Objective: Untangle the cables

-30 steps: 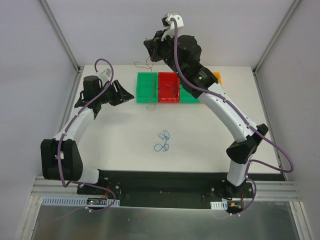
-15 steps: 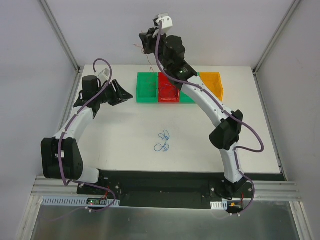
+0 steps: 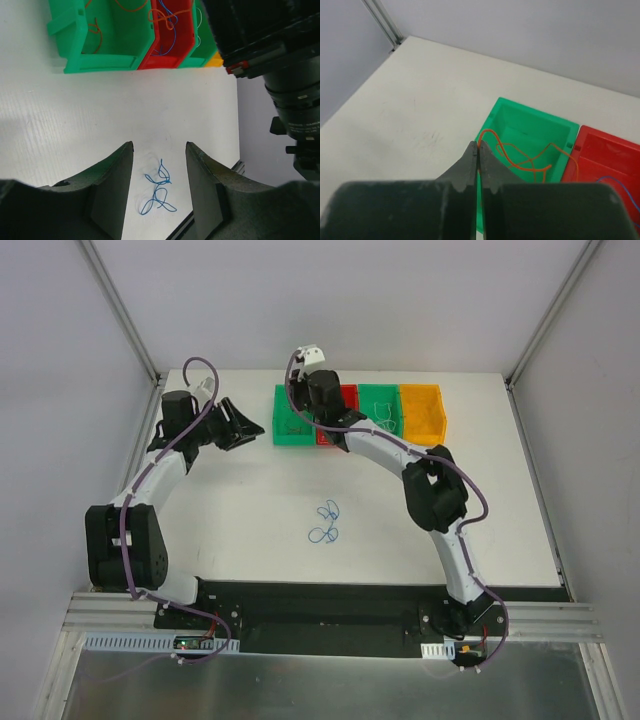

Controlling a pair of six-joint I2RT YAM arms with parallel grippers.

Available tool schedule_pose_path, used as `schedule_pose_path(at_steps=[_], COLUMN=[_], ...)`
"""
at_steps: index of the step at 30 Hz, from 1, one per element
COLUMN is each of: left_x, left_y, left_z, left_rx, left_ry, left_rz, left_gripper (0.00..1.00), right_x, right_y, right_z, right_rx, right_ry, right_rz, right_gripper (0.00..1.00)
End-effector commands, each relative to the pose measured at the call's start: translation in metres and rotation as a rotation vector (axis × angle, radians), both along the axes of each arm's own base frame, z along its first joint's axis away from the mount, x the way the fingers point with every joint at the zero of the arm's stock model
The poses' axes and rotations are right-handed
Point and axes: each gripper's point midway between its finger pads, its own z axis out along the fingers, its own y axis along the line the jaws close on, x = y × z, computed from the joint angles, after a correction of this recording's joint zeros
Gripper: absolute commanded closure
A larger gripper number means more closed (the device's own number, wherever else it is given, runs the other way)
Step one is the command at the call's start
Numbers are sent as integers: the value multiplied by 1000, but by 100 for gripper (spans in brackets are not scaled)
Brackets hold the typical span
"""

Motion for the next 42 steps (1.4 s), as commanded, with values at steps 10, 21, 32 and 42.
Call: schedule_pose_path(at_steps=[10,21,32,42], left_x=[6,7,5,-11], left_y=[3,1,-2,-16], left_z=[7,9,25,128], left_rx=[-18,-16,-13,-35], left_ry=[-39,-51,-113,-341], left_rz=[-5,-27,-64,-247], left_gripper=[54,53,49,37], right_x=[8,-26,-17,-21], right_y=[19,59,48,58], right_z=[-23,29,38,33], right_rx=[-31,28,226,231], right_ry=[36,-50,55,57], right_rz=[36,140,233,277], right_gripper=[99,99,99,99])
